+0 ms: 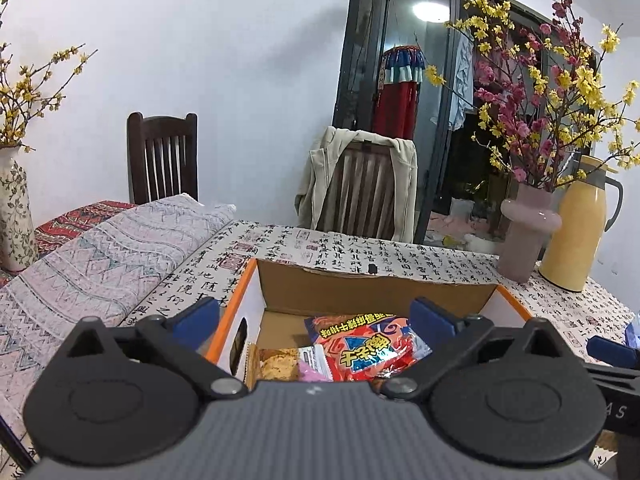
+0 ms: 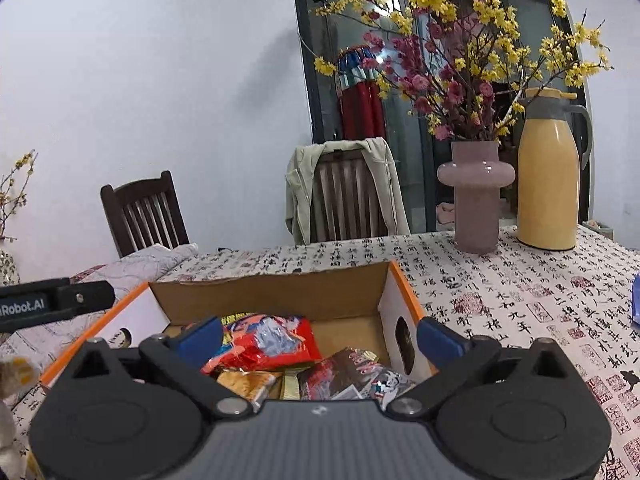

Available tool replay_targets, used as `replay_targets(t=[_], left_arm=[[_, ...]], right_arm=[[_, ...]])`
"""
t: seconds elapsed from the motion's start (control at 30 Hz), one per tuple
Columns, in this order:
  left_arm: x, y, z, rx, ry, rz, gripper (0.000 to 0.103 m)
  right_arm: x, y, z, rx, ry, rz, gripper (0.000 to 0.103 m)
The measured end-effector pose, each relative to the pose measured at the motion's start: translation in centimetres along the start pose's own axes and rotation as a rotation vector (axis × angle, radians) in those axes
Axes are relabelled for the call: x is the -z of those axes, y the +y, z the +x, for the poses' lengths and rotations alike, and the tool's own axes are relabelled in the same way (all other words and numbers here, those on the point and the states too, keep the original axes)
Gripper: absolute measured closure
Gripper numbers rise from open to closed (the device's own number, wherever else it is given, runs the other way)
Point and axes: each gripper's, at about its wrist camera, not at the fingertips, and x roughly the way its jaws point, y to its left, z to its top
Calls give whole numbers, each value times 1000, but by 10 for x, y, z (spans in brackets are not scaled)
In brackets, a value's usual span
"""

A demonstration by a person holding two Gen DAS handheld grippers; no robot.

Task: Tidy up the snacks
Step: 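Carry both packets over the cardboard box and open both grippers to drop them, then move back to the pile and grasp the lime-green bar with the right gripper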

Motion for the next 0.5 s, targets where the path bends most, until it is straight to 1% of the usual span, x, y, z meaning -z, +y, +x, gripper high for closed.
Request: replay_targets(t=[0.13,0.3,0.5], left_arm=[[-6,1,-10,-7,-15,-6,0],[-16,4,-38,5,-47,-20,0],[-10,10,-67,20,-41,-1,0]], right_arm=[[-6,3,-9,2,-27,-7,0],[-14,7,-32,-7,-60,-20,0],[-7,12,-62,-23,-54,-41,0]])
